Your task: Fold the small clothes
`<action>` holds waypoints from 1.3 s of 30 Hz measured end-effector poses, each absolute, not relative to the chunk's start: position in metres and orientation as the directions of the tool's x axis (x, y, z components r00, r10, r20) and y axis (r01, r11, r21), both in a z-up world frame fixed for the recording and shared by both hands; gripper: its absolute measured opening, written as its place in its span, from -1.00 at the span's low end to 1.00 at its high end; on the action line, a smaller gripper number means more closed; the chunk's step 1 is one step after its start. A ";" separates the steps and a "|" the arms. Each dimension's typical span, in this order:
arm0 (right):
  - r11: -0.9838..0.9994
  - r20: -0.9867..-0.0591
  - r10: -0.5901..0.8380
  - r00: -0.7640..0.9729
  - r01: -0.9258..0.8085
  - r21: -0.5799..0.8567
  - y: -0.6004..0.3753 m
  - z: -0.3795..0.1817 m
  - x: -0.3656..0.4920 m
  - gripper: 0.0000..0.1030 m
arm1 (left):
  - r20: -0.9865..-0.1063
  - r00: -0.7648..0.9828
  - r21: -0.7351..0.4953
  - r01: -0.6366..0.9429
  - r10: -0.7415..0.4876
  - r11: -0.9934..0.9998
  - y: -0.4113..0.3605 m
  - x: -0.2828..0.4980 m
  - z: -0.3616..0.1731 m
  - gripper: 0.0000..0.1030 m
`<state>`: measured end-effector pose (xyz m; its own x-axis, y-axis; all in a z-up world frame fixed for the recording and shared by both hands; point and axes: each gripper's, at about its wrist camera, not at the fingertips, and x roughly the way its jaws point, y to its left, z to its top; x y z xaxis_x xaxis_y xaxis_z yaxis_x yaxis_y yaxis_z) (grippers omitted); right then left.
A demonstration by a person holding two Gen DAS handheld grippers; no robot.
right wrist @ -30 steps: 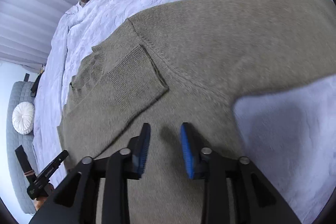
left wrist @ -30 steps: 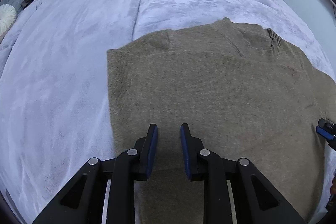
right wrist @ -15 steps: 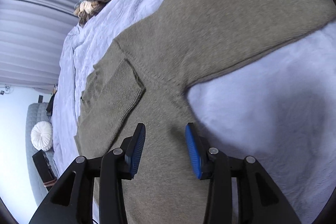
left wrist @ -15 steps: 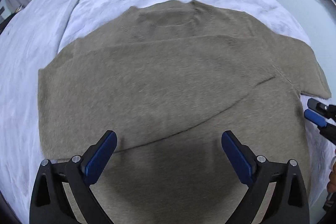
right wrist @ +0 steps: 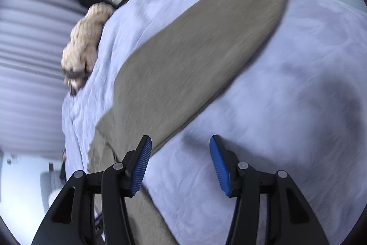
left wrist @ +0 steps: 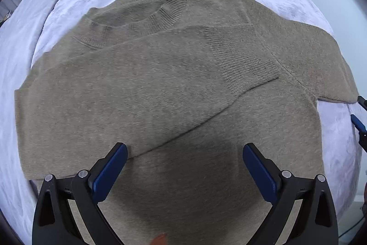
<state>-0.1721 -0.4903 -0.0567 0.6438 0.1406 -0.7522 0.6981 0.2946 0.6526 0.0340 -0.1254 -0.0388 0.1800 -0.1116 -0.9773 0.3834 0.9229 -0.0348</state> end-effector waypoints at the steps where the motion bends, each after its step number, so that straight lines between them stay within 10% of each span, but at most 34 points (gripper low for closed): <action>1: 0.271 -0.752 0.119 0.649 0.707 0.653 -0.500 -0.058 -0.177 0.11 | -0.979 0.179 -0.028 0.379 -0.102 0.925 -0.129 0.035 -0.041 0.96; 13: -0.014 -0.637 0.045 0.770 0.638 0.770 -0.577 -0.091 -0.183 0.11 | -0.969 0.174 -0.102 0.355 -0.173 0.929 -0.167 0.043 -0.041 0.96; 14: -0.046 -0.616 0.048 0.786 0.618 0.785 -0.579 -0.094 -0.182 0.03 | -0.967 0.182 -0.107 0.349 -0.180 0.931 -0.171 0.041 -0.040 0.96; 16: -0.069 -0.584 0.081 0.808 0.589 0.805 -0.581 -0.096 -0.175 -0.89 | -0.963 0.190 -0.120 0.339 -0.193 0.933 -0.166 0.042 -0.035 0.96; 30: 0.520 -0.481 0.371 0.795 0.251 0.816 -0.461 0.037 -0.019 -0.87 | -0.926 0.288 -0.190 0.209 -0.246 0.959 -0.069 0.043 -0.005 0.96; 39: 0.752 -0.647 0.565 0.512 0.004 0.659 -0.254 0.006 0.069 -0.84 | -0.940 0.299 -0.160 0.038 -0.164 0.986 0.012 0.058 -0.018 0.96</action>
